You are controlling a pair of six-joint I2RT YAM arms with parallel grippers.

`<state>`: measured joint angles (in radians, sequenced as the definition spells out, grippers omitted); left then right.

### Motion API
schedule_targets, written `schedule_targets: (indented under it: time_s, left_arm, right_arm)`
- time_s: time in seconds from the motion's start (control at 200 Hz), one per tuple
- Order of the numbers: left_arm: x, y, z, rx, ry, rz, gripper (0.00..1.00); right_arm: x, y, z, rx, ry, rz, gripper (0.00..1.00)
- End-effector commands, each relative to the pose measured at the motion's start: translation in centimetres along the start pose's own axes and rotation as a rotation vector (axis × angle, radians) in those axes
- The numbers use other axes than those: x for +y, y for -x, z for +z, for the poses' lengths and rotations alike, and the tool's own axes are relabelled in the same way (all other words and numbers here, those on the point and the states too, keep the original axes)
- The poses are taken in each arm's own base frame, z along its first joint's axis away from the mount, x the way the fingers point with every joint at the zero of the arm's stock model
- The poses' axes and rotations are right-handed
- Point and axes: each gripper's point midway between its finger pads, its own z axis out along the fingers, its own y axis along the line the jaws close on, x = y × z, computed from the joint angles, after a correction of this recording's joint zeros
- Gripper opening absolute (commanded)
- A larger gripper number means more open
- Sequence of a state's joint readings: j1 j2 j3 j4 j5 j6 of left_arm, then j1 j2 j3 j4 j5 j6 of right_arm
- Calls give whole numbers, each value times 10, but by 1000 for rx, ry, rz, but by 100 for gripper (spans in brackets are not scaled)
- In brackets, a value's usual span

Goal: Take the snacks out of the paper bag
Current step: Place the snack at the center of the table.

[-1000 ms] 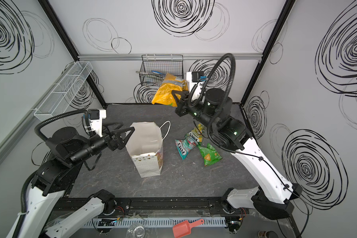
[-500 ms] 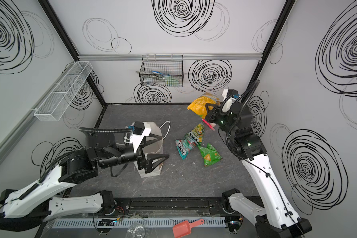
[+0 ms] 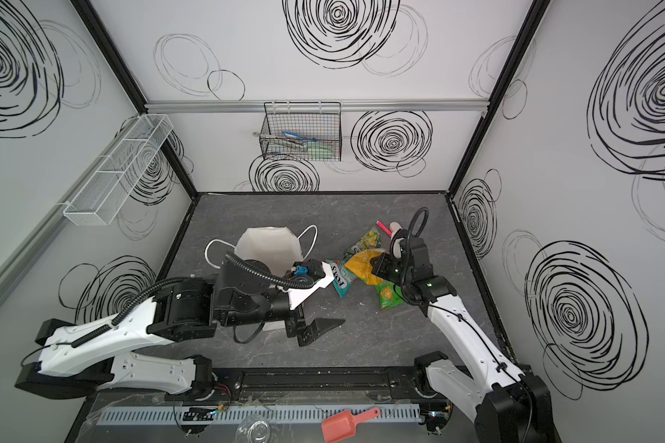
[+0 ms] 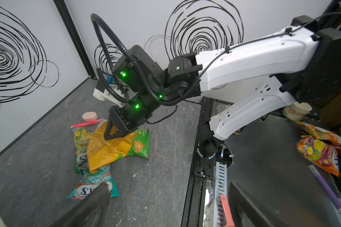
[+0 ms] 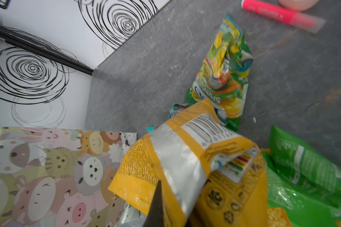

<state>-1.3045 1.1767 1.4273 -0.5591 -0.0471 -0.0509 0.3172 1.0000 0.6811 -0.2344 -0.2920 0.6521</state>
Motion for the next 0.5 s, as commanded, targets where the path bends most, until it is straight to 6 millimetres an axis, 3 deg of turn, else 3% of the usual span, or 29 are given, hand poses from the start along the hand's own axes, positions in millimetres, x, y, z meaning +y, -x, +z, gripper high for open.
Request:
schedule_targets:
  time_s: [0.0, 0.415, 0.495]
  left_arm:
    - [7, 20, -13, -65, 47, 30, 96]
    - [12, 18, -12, -78, 75, 23, 96]
    - [12, 19, -13, -83, 78, 21, 96]
  right_arm:
    - [7, 3, 7, -31, 55, -10, 0]
    - [-38, -49, 44, 124, -53, -6, 12]
    - [-45, -58, 48, 165, -75, -11, 19]
